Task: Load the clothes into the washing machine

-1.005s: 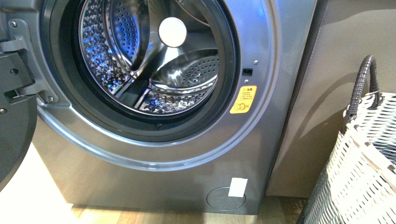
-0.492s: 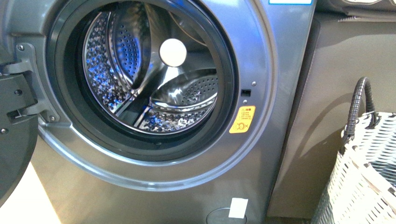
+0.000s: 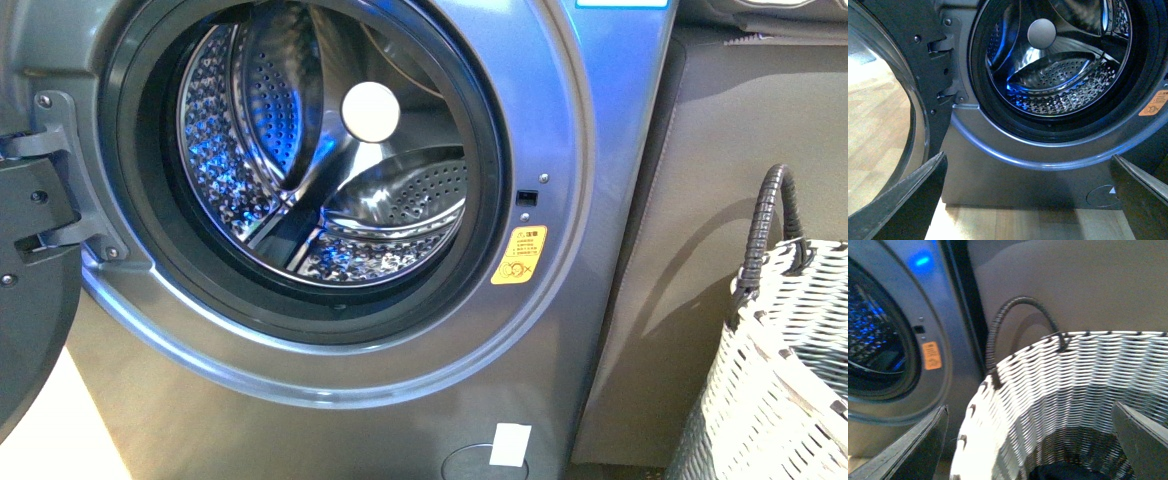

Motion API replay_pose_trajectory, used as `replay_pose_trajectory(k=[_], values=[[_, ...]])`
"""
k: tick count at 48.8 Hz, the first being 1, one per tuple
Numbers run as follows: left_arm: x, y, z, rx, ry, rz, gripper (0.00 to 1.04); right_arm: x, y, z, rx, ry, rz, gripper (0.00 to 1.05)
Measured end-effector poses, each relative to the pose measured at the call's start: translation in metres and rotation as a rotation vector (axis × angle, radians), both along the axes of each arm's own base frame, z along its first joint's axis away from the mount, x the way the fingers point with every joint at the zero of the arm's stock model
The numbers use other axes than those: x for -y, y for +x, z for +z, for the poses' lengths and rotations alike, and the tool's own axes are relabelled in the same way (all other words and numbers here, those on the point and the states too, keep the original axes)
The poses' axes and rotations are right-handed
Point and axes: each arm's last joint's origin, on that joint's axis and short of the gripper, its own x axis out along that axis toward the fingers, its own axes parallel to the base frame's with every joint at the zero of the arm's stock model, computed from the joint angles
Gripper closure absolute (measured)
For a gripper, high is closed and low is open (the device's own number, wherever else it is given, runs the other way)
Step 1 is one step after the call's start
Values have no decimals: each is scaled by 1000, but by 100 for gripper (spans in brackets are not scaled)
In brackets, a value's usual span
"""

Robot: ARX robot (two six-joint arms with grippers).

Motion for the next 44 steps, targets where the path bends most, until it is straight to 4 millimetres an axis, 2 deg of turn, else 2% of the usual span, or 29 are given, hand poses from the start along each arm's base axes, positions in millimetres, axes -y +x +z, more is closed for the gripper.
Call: replay_pose_trajectory(k=[9,23,44], values=[[0,0,0,0,0,0,6,24,27,-14,-30,-52,-81,8],[0,0,0,0,0,0,6,47,69,-59,-174,-152,-145,8],[0,0,0,0,0,0,6,88,146,-149,-576,50,-231,8]])
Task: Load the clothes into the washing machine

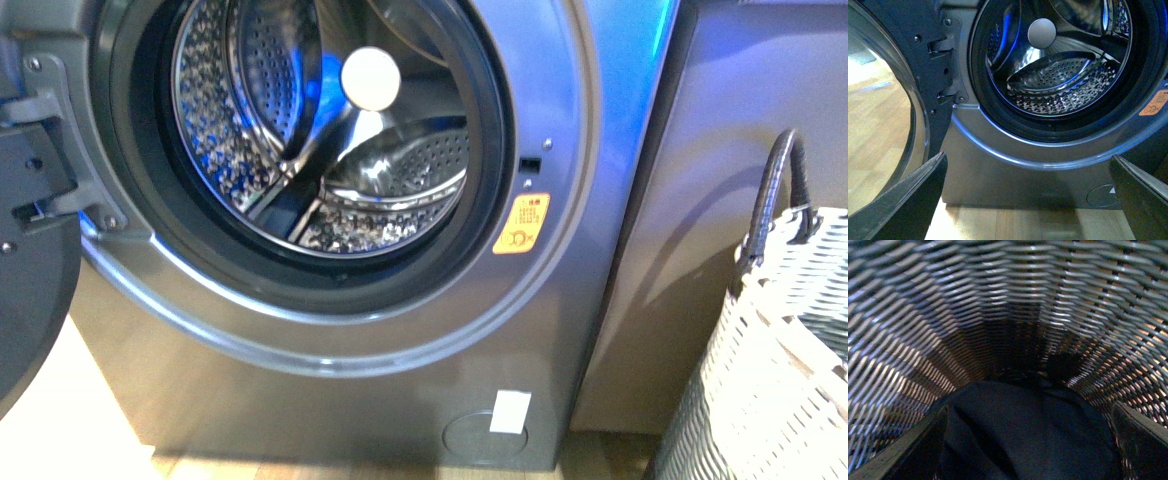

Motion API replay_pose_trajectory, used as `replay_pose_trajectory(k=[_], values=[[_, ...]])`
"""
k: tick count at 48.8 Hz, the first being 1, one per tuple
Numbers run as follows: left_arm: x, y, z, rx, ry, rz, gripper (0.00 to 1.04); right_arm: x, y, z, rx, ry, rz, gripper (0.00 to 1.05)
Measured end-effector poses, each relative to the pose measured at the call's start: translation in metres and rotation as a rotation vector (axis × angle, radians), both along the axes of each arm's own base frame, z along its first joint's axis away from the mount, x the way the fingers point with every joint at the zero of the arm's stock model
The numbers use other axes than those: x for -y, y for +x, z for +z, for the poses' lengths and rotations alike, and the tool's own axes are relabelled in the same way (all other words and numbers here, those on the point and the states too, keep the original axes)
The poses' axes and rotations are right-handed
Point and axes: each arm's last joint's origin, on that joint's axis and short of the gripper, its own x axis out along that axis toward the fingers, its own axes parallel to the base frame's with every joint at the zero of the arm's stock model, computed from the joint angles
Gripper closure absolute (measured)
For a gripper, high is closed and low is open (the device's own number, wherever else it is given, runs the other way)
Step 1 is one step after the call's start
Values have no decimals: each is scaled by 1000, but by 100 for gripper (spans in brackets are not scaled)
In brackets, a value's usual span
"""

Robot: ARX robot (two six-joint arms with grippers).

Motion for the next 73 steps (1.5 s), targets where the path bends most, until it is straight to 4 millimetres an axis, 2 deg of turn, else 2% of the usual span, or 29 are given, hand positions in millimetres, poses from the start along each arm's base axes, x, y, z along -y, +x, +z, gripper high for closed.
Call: replay_pose_trajectory(k=[7,20,24,35,51,73], values=[[0,0,0,0,0,0,6,8,16,-30,-87,23,-16,8],[0,0,0,0,0,0,6,15,27,-86,-217,50,-20,8],[0,0,0,0,0,0,6,17,30,-112,-257,63,-16,8],[0,0,0,0,0,0,6,16,32,-145,-303,96,3,8],[0,0,0,0,0,0,6,14,31,-183,-351,109,17,8],[0,0,0,0,0,0,6,12,31,-199,-343,113,30,8]])
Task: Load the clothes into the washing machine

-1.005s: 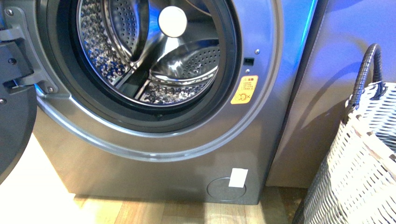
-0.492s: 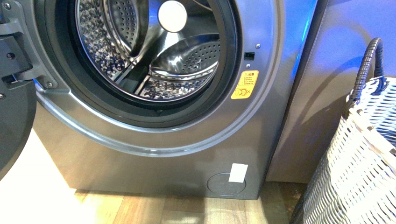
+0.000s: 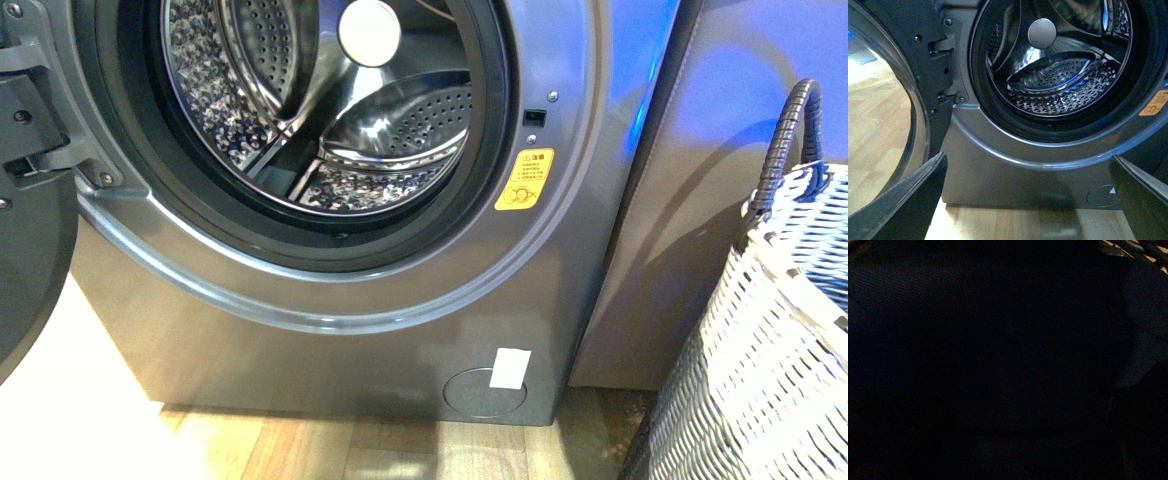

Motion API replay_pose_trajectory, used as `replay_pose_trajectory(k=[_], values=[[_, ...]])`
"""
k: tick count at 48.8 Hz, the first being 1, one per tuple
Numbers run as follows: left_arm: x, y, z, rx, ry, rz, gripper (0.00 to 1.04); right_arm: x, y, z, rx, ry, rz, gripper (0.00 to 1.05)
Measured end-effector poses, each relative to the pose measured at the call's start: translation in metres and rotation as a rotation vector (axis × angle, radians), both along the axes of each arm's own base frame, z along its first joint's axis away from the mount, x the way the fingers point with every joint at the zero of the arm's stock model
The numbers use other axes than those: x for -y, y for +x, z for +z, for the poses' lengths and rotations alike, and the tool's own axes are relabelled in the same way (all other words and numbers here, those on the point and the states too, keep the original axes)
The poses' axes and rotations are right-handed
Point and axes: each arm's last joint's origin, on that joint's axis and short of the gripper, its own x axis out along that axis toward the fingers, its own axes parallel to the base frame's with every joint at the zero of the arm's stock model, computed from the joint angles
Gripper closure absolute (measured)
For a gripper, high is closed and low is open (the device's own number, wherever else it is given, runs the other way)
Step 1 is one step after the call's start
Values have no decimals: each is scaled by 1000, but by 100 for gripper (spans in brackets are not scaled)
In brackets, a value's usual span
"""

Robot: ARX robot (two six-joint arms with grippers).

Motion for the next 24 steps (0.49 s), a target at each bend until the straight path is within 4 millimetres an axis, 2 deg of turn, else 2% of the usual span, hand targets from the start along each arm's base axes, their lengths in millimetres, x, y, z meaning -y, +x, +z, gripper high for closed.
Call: replay_pose_trajectory(k=[16,24], values=[[0,0,0,0,0,0,6,-4,1,-11,-2,0,10,8],[0,0,0,0,0,0,6,-1,1,-13,2,15,8,32]])
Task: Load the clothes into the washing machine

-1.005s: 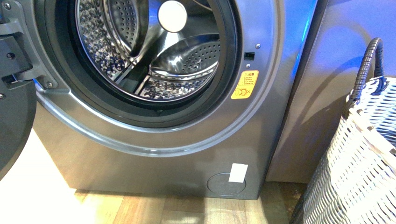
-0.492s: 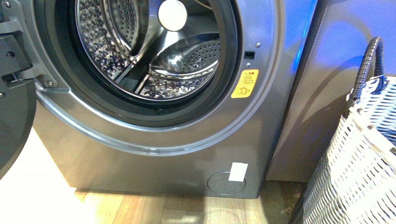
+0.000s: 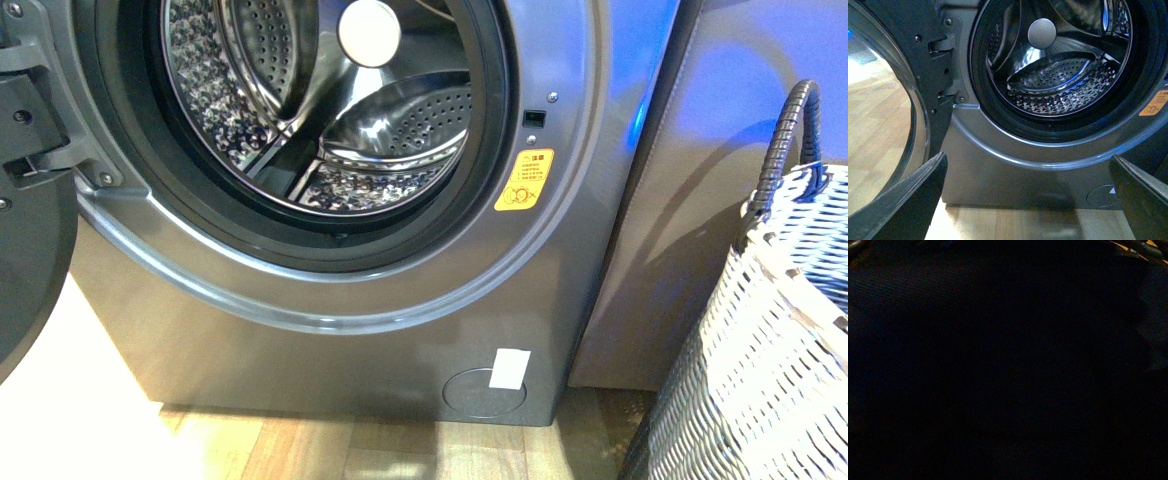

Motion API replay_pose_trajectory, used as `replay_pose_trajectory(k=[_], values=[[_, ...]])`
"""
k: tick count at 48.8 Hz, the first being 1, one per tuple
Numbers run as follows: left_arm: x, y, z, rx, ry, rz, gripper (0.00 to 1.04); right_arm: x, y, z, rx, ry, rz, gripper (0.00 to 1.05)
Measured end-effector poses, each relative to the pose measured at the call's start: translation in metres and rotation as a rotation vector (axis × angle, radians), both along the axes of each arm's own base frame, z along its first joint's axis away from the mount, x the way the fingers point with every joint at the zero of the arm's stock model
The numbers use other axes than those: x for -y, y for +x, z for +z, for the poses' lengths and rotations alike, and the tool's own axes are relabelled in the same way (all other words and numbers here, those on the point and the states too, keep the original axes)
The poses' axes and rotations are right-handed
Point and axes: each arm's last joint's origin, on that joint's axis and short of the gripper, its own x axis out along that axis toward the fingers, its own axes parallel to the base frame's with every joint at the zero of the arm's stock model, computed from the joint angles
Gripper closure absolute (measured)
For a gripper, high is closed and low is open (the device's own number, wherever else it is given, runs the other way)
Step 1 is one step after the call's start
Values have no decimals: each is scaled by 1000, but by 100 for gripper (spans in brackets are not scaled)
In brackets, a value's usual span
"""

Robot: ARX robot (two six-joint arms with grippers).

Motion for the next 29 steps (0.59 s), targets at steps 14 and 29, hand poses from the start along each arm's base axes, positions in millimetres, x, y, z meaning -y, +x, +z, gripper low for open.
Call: replay_pose_trajectory(k=[14,29], values=[[0,0,0,0,0,0,6,4,-4,16,25,27,-53,69],[0,0,0,0,0,0,6,1,-14,96,227,10,-82,86]])
